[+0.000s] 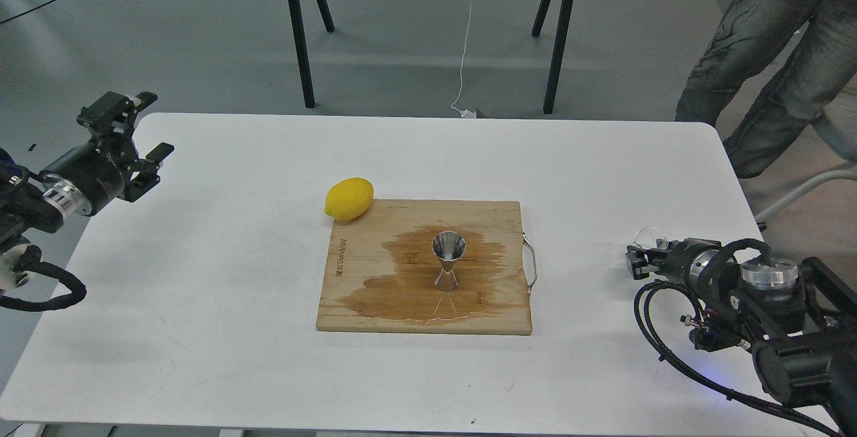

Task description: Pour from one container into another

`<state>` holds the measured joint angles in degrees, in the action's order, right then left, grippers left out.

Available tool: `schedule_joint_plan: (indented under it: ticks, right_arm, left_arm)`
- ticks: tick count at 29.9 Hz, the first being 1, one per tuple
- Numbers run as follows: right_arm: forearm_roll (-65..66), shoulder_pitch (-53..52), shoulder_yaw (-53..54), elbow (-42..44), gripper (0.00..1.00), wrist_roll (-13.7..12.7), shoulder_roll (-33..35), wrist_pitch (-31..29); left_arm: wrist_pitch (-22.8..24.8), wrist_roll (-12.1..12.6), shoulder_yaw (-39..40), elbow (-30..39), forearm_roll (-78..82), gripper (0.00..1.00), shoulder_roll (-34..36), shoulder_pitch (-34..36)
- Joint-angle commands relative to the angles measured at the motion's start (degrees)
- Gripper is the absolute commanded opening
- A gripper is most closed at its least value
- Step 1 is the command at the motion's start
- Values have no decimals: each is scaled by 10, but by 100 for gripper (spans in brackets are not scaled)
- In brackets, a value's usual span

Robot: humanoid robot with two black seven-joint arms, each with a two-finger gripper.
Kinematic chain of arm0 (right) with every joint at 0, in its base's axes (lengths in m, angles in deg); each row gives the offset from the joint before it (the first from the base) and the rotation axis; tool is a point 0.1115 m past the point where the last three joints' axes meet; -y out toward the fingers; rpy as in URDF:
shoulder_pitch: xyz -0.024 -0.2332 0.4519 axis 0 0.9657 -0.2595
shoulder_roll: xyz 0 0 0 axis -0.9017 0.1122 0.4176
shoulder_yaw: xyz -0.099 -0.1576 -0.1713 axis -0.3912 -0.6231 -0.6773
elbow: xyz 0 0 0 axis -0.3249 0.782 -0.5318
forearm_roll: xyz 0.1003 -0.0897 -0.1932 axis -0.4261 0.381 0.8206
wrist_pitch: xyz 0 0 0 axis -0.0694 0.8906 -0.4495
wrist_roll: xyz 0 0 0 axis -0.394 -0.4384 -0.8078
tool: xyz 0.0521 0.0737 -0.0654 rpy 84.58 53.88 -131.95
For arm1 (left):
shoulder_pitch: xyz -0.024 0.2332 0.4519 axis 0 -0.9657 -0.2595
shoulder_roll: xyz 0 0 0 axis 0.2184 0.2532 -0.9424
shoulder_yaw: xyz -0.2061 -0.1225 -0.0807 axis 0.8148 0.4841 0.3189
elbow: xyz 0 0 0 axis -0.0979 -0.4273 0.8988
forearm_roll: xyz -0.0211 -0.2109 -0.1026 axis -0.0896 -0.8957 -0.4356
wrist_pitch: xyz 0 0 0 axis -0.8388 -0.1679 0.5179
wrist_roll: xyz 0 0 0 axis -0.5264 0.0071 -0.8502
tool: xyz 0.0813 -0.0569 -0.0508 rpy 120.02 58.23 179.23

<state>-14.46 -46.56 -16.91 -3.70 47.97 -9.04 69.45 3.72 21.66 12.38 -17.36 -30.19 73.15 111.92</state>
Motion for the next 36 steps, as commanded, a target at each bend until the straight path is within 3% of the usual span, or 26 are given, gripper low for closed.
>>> schedule_joint_plan:
  ticks: [1, 11, 19, 36]
  right_arm:
    - [0, -1, 2, 1, 70, 0, 0, 0]
    - [0, 2, 9, 0, 89, 0, 1, 0]
    - [-1, 1, 12, 1, 95, -1, 1, 0]
    - [-1, 2, 13, 0, 98, -1, 1, 0]
  left_arm:
    - [0, 0, 0, 0, 0, 98, 0, 0]
    - [0, 0, 0, 0, 0, 98, 0, -1]
    - [0, 0, 0, 0, 0, 98, 0, -1]
    - [0, 0, 0, 0, 0, 98, 0, 0]
